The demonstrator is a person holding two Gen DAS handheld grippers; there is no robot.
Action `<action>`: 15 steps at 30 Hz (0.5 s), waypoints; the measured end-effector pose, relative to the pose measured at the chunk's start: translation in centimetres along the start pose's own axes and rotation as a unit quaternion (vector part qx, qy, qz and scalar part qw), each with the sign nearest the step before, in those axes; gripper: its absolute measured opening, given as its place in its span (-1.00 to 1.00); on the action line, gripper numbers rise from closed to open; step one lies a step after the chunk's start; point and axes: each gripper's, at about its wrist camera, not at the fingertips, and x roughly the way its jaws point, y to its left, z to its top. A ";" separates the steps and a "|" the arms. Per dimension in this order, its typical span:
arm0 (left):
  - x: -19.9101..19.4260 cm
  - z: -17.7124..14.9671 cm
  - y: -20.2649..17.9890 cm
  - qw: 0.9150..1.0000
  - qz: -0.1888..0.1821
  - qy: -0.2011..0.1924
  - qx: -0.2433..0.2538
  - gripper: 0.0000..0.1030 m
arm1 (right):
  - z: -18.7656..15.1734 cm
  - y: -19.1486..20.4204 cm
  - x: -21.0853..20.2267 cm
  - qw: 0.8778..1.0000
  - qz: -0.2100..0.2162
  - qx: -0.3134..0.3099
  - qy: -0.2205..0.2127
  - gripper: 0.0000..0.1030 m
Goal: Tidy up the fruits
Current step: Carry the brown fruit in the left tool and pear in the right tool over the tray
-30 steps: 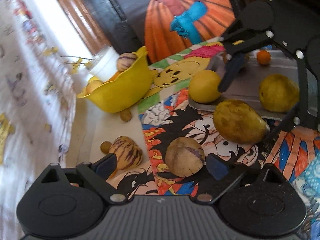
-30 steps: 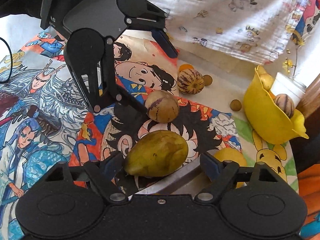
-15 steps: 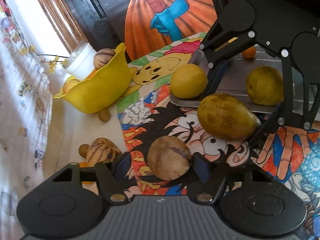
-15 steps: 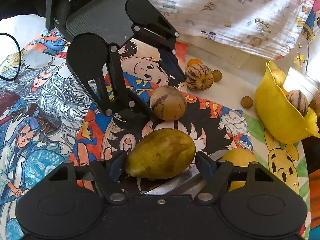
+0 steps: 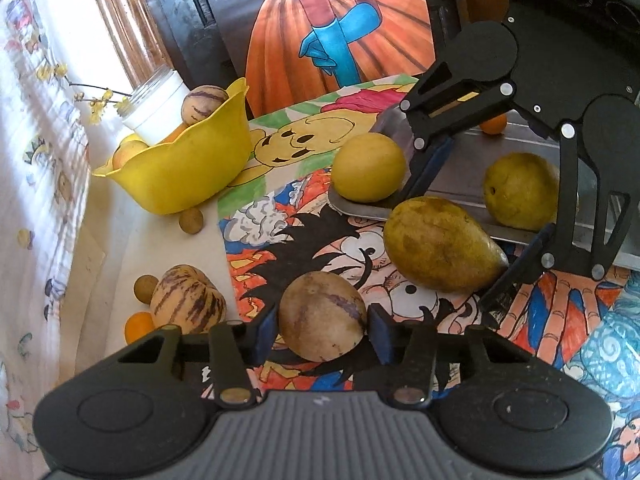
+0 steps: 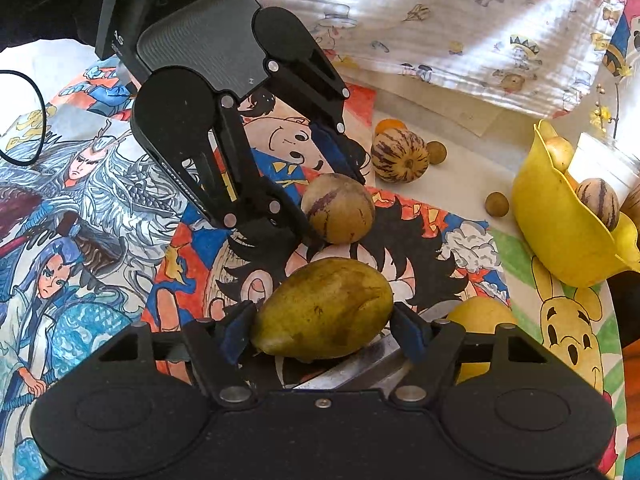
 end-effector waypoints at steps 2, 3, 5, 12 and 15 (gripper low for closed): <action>0.1 0.0 0.1 1.000 -0.001 0.000 -0.003 0.03 | 0.0 0.0 0.0 1.000 0.000 0.001 0.000 0.45; 0.1 0.1 0.1 1.000 -0.002 0.000 -0.004 0.03 | 0.0 0.0 0.1 1.000 0.000 0.002 0.000 0.45; 0.2 0.1 0.2 1.000 -0.002 0.001 -0.005 0.03 | 0.0 -0.1 0.1 1.000 0.001 0.005 0.000 0.45; 0.2 0.1 0.1 1.000 0.001 0.000 -0.015 -0.03 | -0.2 -0.2 0.2 1.000 -0.001 0.021 -0.011 0.42; 0.0 -0.1 0.1 0.999 0.008 -0.002 -0.031 -0.04 | -0.4 0.3 0.1 0.999 -0.012 0.023 -0.019 0.41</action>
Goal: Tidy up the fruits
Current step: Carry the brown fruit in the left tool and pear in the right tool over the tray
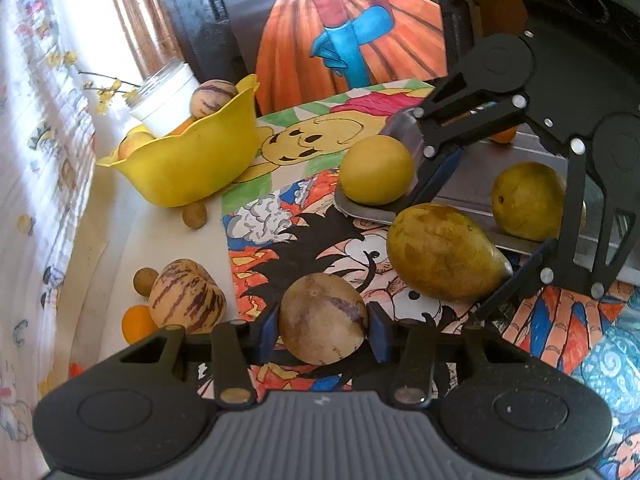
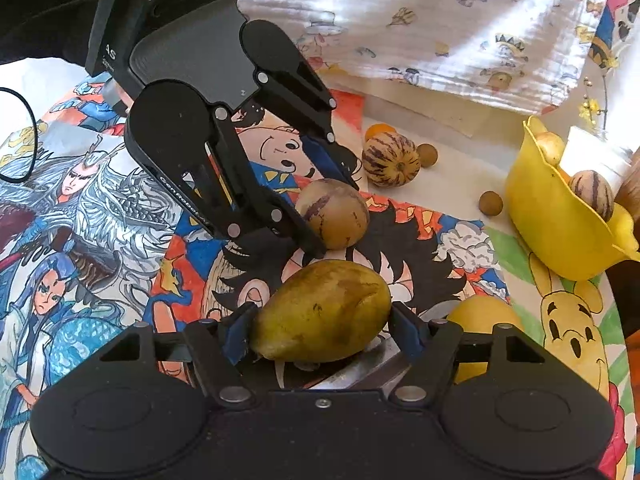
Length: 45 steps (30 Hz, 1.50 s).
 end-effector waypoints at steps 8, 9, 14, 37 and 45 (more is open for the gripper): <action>-0.9 -0.5 0.1 0.993 0.054 0.010 -0.107 -0.06 | -0.5 1.6 -0.3 0.999 -0.040 -0.015 -0.028 0.40; -1.1 -0.6 0.1 0.990 0.064 0.011 -0.122 -0.06 | -0.6 1.9 -0.4 0.998 -0.047 -0.019 -0.032 0.40; -2.7 -0.9 -0.7 0.980 0.098 0.001 -0.173 -0.06 | -0.7 3.2 -0.5 0.995 -0.076 -0.042 -0.052 0.40; -8.7 0.6 -4.4 0.947 0.151 -0.015 -0.282 -0.06 | -2.7 6.1 -8.4 0.980 -0.112 0.044 -0.156 0.40; -9.7 2.1 -7.8 0.944 0.142 -0.021 -0.296 -0.05 | -6.1 5.1 -13.4 0.972 -0.142 0.088 -0.167 0.40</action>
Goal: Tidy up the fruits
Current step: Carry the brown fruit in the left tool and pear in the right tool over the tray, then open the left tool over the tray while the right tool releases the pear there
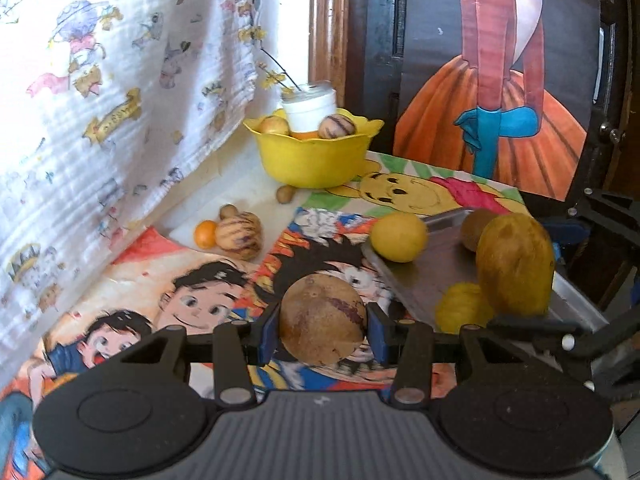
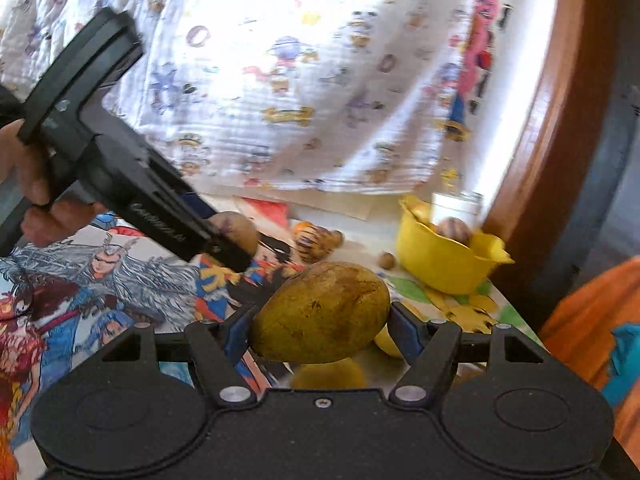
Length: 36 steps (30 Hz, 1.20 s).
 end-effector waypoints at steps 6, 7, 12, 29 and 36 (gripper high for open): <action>-0.7 -0.9 -3.5 1.000 -0.023 -0.002 -0.004 -0.05 | -2.7 -1.9 -2.6 0.999 -0.035 0.026 0.012 0.40; -0.8 -1.1 -4.1 1.000 -0.027 -0.003 -0.003 -0.05 | -3.3 -2.2 -3.0 0.999 -0.042 0.029 0.015 0.40; -1.0 -2.2 -7.2 0.999 -0.047 0.005 0.004 -0.05 | -5.8 -3.2 -4.4 0.996 -0.064 0.054 0.029 0.40; 0.2 -4.5 -12.1 0.997 -0.064 0.041 0.008 -0.05 | -10.1 -4.4 -5.1 0.991 -0.080 0.091 0.049 0.40; 0.8 -4.8 -12.2 0.998 -0.056 0.042 -0.004 -0.05 | -10.3 -4.5 -4.3 0.991 -0.075 0.096 0.050 0.40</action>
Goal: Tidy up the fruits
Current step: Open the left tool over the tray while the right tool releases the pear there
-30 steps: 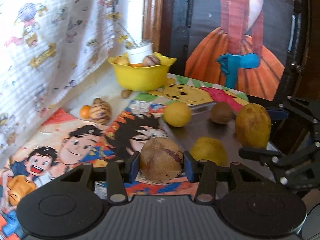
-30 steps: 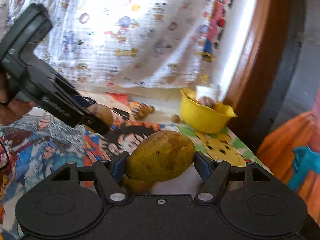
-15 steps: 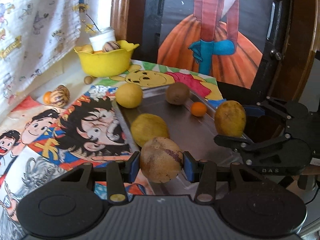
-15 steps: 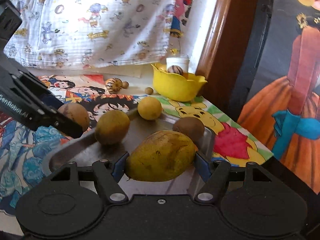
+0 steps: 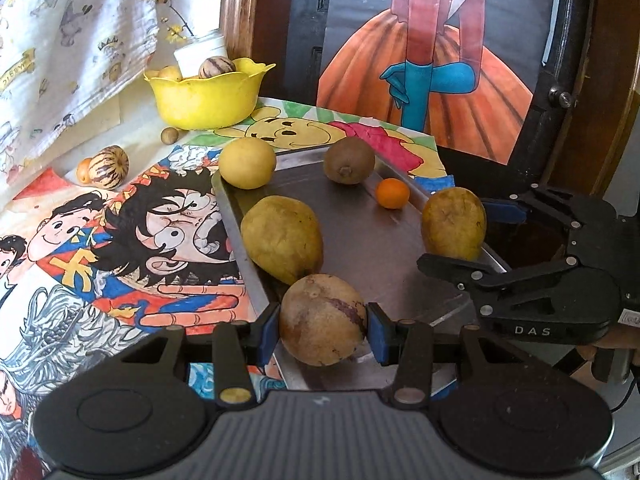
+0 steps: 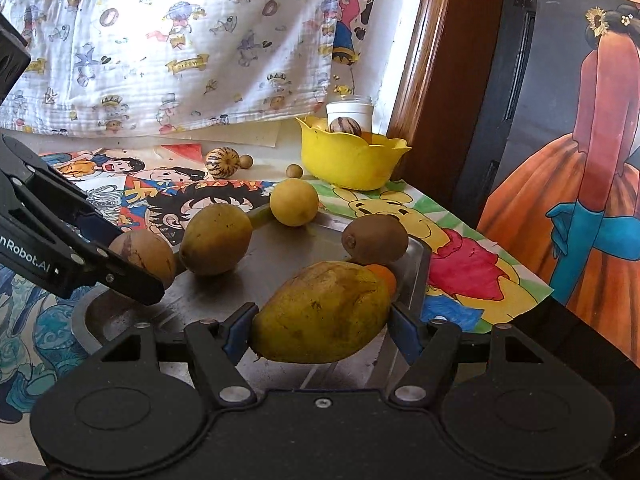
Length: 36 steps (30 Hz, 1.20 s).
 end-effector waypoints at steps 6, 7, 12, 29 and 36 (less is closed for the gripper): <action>0.1 -0.2 0.1 1.000 0.002 -0.010 -0.003 -0.04 | -0.1 0.0 0.5 1.000 0.001 -0.005 0.007 0.40; 0.1 -0.2 0.0 1.000 0.002 -0.011 -0.002 -0.04 | -0.1 0.0 0.6 1.000 0.001 -0.005 0.008 0.40; 0.1 -0.4 -0.1 1.000 0.004 -0.014 0.006 -0.04 | -0.2 -0.2 0.9 1.000 -0.001 -0.008 0.015 0.40; 0.1 -0.6 0.1 1.000 -0.002 -0.013 -0.004 -0.01 | -0.5 -0.5 1.3 1.000 0.005 0.007 0.022 0.41; -0.1 -1.2 -0.1 1.000 -0.001 -0.020 0.001 0.00 | -0.6 -0.5 1.0 1.000 0.000 0.016 0.021 0.41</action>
